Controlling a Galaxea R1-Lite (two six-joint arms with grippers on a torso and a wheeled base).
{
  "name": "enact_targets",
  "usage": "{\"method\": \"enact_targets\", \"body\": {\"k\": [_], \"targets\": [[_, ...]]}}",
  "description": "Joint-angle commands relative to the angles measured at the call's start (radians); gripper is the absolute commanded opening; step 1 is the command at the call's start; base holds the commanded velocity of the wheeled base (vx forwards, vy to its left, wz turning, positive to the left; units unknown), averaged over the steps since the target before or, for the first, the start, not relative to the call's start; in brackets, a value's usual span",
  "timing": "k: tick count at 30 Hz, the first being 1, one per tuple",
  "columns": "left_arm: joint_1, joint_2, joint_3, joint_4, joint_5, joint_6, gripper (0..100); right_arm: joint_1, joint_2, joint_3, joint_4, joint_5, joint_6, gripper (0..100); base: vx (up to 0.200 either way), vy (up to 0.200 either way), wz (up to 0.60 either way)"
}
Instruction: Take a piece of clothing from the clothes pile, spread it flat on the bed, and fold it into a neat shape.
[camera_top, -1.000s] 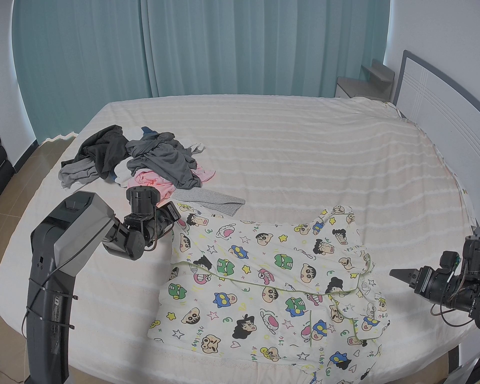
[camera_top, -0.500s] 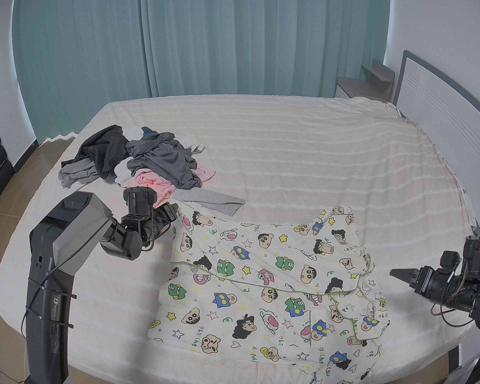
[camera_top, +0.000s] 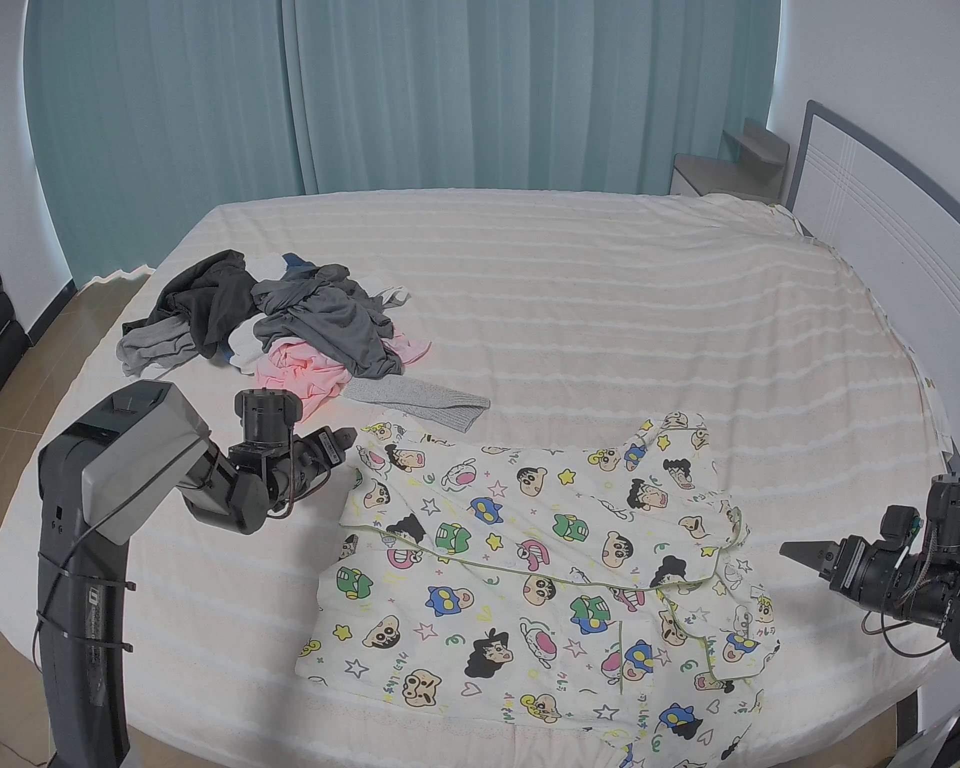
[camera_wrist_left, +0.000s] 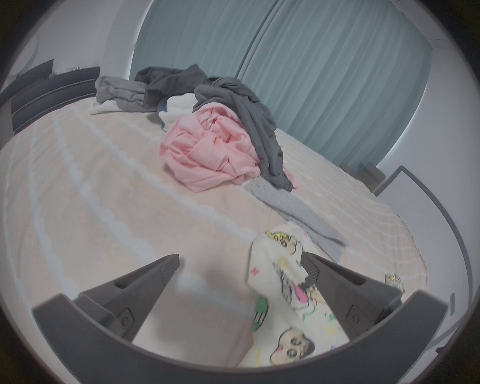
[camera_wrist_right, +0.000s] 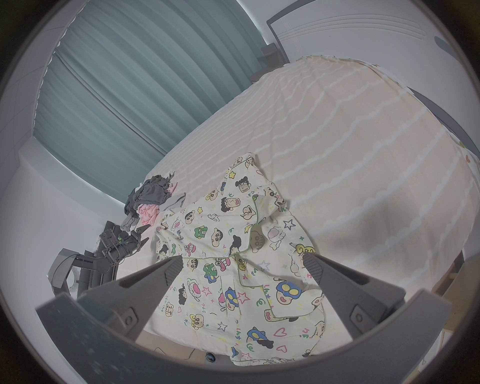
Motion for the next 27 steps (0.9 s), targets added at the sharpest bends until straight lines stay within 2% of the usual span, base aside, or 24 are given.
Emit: {"method": "enact_targets", "body": {"k": [1, 3, 4, 6, 9, 17, 27], "targets": [[0.007, -0.151, 0.219, -0.002, -0.116, 0.011, 100, 0.001, -0.005, 0.004, -0.001, 0.001, 0.0, 100, 0.0, 0.0, 0.0], [0.006, -0.163, 0.242, 0.0, -0.133, 0.013, 100, 0.001, -0.005, 0.004, -0.001, 0.001, 0.0, 100, 0.0, 0.0, 0.0], [-0.005, -0.222, 0.352, -0.002, -0.205, 0.016, 100, 0.001, -0.007, 0.004, -0.002, 0.001, 0.0, 100, 0.0, 0.0, 0.0], [-0.014, -0.249, 0.407, -0.002, -0.234, 0.015, 100, 0.001, -0.005, 0.007, -0.002, 0.001, 0.0, 100, 0.0, 0.0, 0.0], [-0.026, -0.255, 0.461, -0.006, -0.247, 0.016, 100, 0.001, -0.005, 0.009, -0.002, 0.001, 0.0, 100, 0.0, 0.0, 0.0], [-0.059, -0.203, 0.602, -0.172, -0.256, 0.053, 100, 0.0, -0.025, 0.014, -0.002, 0.004, 0.001, 100, 0.0, 0.0, 0.0], [-0.082, -0.139, 0.644, -0.201, -0.259, 0.042, 100, 0.001, -0.037, 0.015, -0.001, 0.004, 0.0, 100, 0.0, 0.0, 0.0]]}}
